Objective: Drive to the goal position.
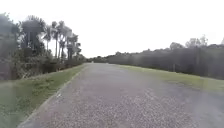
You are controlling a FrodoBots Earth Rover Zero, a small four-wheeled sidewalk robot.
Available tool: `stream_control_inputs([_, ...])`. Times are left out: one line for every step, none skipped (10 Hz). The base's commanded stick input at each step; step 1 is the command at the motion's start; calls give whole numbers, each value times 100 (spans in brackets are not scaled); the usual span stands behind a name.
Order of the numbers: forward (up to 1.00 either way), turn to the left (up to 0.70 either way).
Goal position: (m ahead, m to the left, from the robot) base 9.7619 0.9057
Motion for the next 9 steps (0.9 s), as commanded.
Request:
stream_control_inputs([37,0])
stream_control_inputs([100,0])
stream_control_inputs([100,0])
stream_control_inputs([100,0])
stream_control_inputs([100,0])
stream_control_inputs([100,0])
stream_control_inputs([100,0])
stream_control_inputs([100,0])
stream_control_inputs([100,0])
